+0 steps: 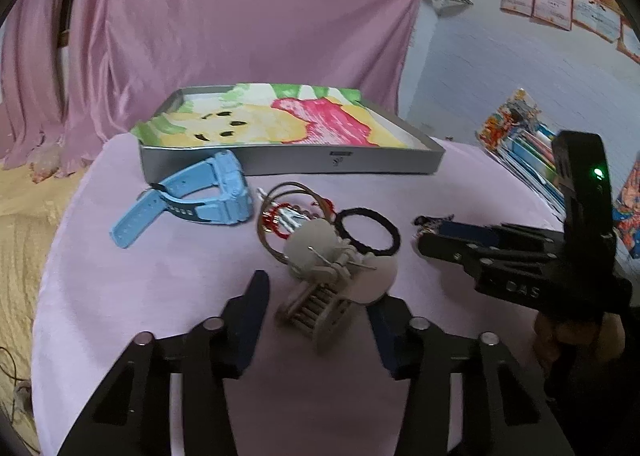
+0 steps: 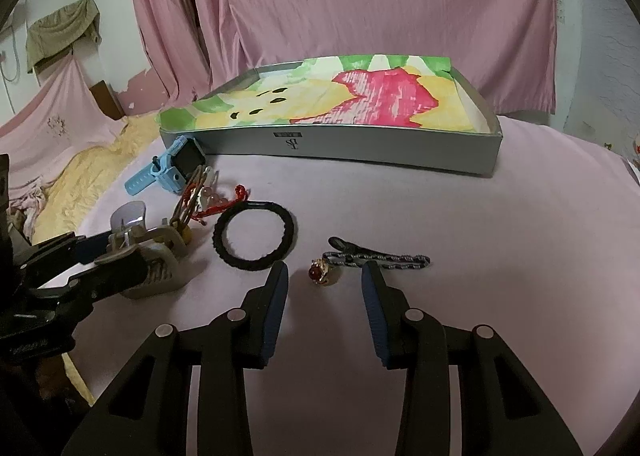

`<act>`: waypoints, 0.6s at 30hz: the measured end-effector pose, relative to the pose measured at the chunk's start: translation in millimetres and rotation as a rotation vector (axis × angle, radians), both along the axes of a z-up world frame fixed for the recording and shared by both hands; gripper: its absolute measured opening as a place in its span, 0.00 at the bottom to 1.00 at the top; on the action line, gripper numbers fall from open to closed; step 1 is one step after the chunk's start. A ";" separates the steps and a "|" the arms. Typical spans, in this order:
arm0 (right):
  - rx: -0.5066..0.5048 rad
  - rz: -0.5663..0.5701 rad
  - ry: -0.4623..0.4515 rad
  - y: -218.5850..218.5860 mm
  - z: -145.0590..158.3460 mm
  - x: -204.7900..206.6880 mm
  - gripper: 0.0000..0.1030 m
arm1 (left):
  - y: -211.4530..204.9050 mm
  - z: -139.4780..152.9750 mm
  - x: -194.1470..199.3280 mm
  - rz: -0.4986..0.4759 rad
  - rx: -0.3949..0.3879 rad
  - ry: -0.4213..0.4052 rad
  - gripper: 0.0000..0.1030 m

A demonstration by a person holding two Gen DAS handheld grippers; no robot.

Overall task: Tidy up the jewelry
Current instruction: 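Grasp the grey claw clip with the left tool while the right tool grasps the gold charm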

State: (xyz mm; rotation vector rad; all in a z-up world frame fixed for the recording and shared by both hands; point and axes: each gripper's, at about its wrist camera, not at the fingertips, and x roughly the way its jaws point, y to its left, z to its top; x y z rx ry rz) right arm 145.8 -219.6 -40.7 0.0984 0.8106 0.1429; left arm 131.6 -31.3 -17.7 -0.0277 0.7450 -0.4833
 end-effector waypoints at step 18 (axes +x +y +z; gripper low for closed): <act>0.089 0.056 -0.086 -1.6 7.8 -17.8 0.09 | 1.7 11.6 -15.3 0.020 -0.074 -0.010 0.22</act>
